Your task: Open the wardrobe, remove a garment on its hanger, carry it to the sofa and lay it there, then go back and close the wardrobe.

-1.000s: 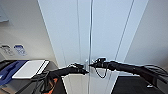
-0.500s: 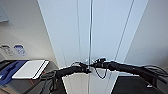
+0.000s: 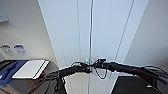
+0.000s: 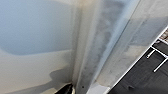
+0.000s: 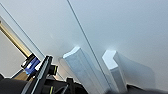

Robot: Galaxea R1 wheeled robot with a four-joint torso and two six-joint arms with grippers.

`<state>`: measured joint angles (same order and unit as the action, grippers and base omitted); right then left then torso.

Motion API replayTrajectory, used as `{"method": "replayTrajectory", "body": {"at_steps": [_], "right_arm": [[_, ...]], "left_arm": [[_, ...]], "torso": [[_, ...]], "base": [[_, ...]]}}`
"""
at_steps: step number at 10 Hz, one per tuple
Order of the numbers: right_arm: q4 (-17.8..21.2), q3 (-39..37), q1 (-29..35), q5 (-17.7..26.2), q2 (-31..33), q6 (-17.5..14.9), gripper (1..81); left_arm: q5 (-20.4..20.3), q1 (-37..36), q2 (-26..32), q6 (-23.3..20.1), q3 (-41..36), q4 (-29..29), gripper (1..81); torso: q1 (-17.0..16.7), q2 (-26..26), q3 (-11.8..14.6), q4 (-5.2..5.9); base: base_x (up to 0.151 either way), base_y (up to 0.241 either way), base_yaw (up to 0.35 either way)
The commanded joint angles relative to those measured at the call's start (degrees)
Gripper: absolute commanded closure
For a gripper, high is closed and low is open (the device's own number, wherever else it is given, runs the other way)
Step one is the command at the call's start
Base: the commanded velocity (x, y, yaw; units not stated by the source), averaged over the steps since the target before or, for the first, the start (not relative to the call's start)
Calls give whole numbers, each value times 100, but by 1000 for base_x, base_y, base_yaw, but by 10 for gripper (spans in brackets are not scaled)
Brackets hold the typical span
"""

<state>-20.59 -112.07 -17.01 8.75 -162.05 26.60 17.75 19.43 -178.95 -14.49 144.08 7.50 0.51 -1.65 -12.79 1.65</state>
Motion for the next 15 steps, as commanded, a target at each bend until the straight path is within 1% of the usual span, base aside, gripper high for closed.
{"method": "replayTrajectory", "body": {"at_steps": [1, 2, 3, 4, 5, 6, 7, 9, 10, 11, 12, 13, 15], "right_arm": [[55, 555, 738, -75, -111, 29, 10], [46, 740, 641, -93, -111, 29, 10], [55, 889, 544, -207, -120, 29, 10], [55, 1039, 465, -242, -111, 29, 10], [55, 1231, 352, -251, -85, 29, 10], [20, 1451, 220, -382, -49, 21, 10], [-6, 1678, 54, -488, -6, 12, 10], [-24, 2134, -280, -497, 116, -49, 10], [-24, 2426, -447, -506, 205, -58, 10], [-109, 2826, -598, -498, 378, -85, 10], [-269, 3154, -755, -497, 564, -76, 10], [-487, 3531, -957, -480, 844, -76, 10], [-847, 4250, -1352, -454, 1536, -76, 10]], "left_arm": [[-281, -1042, -353, 17, -583, 76, 10], [-281, -1033, -326, 26, -864, 85, 10], [-290, -972, -221, 96, -1303, 85, 10], [-298, -875, -1, 166, -1927, 94, 10], [-316, -727, 444, 228, -2922, 86, 10], [-517, -534, 963, 236, -3856, 85, 10], [-562, -367, 1522, 237, -4696, 85, 10], [-597, 37, 2654, 237, -6057, 51, 10], [-606, 291, 3099, 228, -6583, 33, 10], [-606, 581, 3552, 202, -7123, -2, 10], [-615, 854, 3881, 175, -7479, -3, 10], [-736, 1144, 4248, 157, -7812, -20, 10], [-817, 1548, 4925, 131, -8453, -204, 10]], "torso": [[0, 0, 0, 0], [0, 0, 0, 0], [0, 0, 0, 2], [0, 0, 0, 2], [2, 0, 0, 2], [5, 2, 0, 2], [7, 2, 0, 2], [11, 5, 0, 2], [13, 7, 0, 2], [15, 9, 0, 2], [18, 11, 0, 2], [18, 11, 0, 2], [18, 11, 0, 0]], "base": [[0, 0, 0], [0, 0, 0], [0, 0, 0], [0, 0, 0], [0, 0, 0], [0, 0, 0], [0, 0, 0], [0, 0, 0], [0, 0, 0], [0, 0, 0], [0, 0, 0], [0, 0, 0], [0, 0, 0]]}}
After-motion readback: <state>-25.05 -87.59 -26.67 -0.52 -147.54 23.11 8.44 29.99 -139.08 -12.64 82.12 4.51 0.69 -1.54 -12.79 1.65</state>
